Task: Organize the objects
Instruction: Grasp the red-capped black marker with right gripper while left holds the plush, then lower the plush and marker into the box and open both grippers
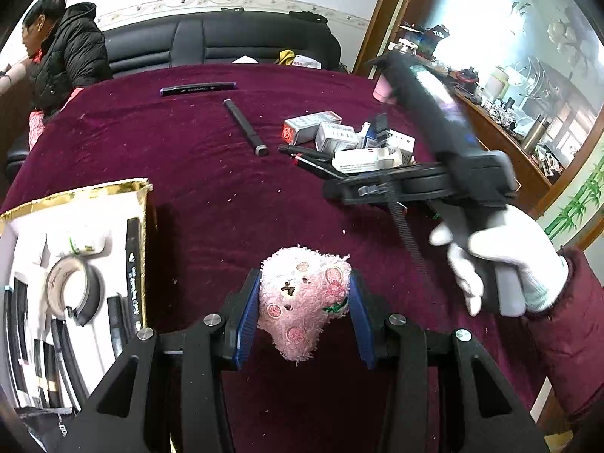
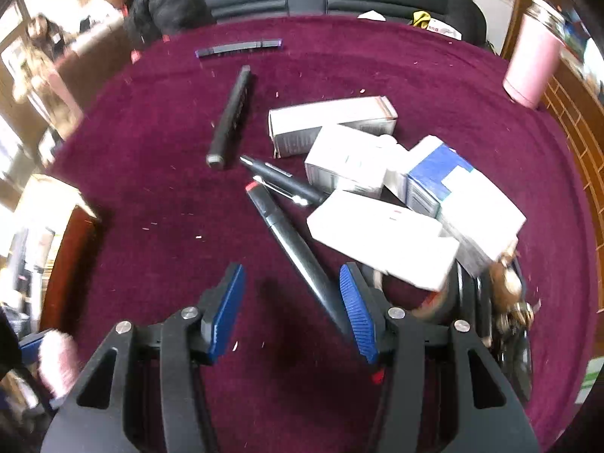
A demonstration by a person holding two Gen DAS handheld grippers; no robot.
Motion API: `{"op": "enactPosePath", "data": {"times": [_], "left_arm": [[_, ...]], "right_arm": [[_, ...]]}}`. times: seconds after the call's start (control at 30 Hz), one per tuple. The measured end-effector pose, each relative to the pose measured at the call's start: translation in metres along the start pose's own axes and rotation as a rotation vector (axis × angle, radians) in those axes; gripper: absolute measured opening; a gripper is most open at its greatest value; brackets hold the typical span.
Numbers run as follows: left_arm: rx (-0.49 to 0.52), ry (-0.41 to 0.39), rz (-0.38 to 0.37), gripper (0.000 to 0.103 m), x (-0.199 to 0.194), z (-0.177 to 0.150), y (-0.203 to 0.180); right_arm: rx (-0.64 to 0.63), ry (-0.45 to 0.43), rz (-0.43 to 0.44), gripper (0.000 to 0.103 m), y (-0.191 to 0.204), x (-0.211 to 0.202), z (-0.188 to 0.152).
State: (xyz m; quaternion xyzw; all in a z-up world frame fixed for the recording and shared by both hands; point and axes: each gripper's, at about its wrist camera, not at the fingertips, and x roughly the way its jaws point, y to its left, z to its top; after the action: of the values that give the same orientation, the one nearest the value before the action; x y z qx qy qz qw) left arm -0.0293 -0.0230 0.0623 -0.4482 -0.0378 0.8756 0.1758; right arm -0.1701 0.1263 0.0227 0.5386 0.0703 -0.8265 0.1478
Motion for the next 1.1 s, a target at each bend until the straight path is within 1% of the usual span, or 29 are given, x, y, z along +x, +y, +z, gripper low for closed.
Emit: {"op": "enactPosePath", "data": {"times": [0.03,0.07,0.1,0.17,0.2,0.23,0.4,0.5,0.63,0.73,0.83,1.0,1.1], "left_arm": [[-0.006,-0.002,0.004,0.039,-0.002,-0.001,0.002],[-0.013,-0.004,0.006,0.039,-0.005,-0.003,0.005],[-0.019,-0.007,0.002,0.039,-0.007,-0.004,0.008],[-0.031,-0.013,0.004,0.039,-0.013,-0.006,0.013],[-0.038,-0.015,0.003,0.039,-0.017,-0.007,0.016],[-0.044,-0.020,0.001,0.039,-0.021,-0.009,0.019],[-0.072,-0.054,0.026,0.039,-0.051,-0.020,0.033],[-0.095,-0.069,0.035,0.039,-0.067,-0.026,0.045],[-0.125,-0.093,0.078,0.039,-0.093,-0.036,0.069],[-0.154,-0.105,0.110,0.039,-0.107,-0.043,0.087],[-0.173,-0.113,0.144,0.039,-0.116,-0.045,0.104],[-0.201,-0.117,0.180,0.039,-0.123,-0.046,0.128],[-0.208,-0.124,0.205,0.039,-0.125,-0.046,0.139]], "right_arm": [[-0.020,-0.006,-0.034,0.044,0.006,0.000,0.001],[-0.017,-0.003,-0.051,0.037,0.009,-0.001,0.000],[0.001,0.003,-0.044,0.032,0.011,-0.003,-0.003],[0.022,0.011,-0.048,0.016,0.012,-0.007,-0.010],[0.034,0.017,-0.043,0.013,0.011,-0.009,-0.014],[0.053,0.021,-0.029,0.012,0.009,-0.012,-0.018],[0.191,0.023,0.138,0.012,-0.009,-0.029,-0.050],[0.257,0.010,0.247,0.012,-0.011,-0.042,-0.069],[0.312,-0.008,0.383,0.013,-0.005,-0.059,-0.086],[0.326,-0.017,0.465,0.013,0.012,-0.071,-0.089],[0.313,-0.020,0.537,0.013,0.039,-0.080,-0.084],[0.262,-0.019,0.610,0.013,0.103,-0.086,-0.071],[0.246,-0.004,0.644,0.013,0.138,-0.080,-0.064]]}}
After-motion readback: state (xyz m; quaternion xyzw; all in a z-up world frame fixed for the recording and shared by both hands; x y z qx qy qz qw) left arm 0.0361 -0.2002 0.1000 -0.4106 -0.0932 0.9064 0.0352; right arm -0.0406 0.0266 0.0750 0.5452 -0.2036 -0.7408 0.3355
